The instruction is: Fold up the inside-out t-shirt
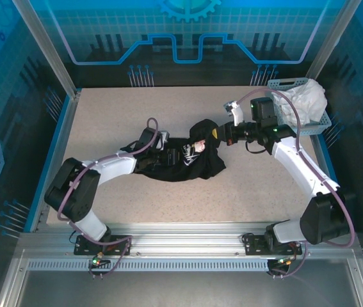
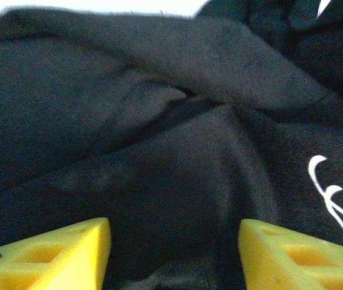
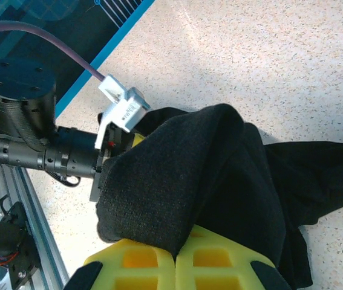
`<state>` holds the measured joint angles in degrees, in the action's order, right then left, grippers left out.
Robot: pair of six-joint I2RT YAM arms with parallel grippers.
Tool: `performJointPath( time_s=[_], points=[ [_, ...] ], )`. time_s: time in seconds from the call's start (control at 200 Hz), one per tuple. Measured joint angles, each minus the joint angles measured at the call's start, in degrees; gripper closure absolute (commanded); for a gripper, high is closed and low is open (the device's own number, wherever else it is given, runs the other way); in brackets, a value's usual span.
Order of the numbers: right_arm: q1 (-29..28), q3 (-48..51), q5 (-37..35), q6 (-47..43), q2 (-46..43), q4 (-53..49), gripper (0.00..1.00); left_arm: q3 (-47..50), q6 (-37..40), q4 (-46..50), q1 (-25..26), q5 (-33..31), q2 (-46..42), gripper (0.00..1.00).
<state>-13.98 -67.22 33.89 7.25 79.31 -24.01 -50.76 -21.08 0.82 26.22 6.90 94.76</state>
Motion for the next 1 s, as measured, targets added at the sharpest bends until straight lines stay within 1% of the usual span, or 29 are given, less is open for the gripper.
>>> performJointPath(
  time_s=[0.075,0.19,0.295,0.435,0.63,0.855,0.93,0.965,1.0],
  points=[
    [0.3,0.0,-0.5,0.2,0.0,0.0,1.00,-1.0,-0.5,0.2,0.0,2.3,2.2,0.55],
    [0.9,0.0,-0.9,0.6,0.0,0.0,1.00,-1.3,-1.9,-0.5,0.0,6.2,4.5,0.56],
    [1.2,0.0,-0.9,0.9,0.3,0.0,1.00,-1.3,-3.0,-1.8,0.0,9.7,5.9,0.50],
    [1.2,0.0,-0.9,0.9,0.6,0.0,1.00,-1.3,-4.7,-3.6,0.0,12.1,6.1,0.42],
    [1.3,0.0,-0.9,0.9,0.7,0.1,1.00,1.2,-6.3,-7.4,0.0,14.1,4.7,0.38],
    [1.3,0.0,-1.2,0.9,0.9,0.3,1.00,1.9,-5.6,-7.8,1.2,14.6,4.1,0.36],
    [1.3,0.0,-1.7,0.9,1.0,0.6,1.00,1.9,-4.8,-7.5,2.5,14.1,4.1,0.40],
    [1.3,0.0,-1.9,0.9,1.1,0.7,1.00,1.8,-4.2,-7.1,3.2,13.6,4.1,0.45],
    [1.3,0.0,-2.0,1.0,1.2,0.8,1.00,1.8,-3.6,-6.6,3.8,13.1,4.1,0.52]
  ],
)
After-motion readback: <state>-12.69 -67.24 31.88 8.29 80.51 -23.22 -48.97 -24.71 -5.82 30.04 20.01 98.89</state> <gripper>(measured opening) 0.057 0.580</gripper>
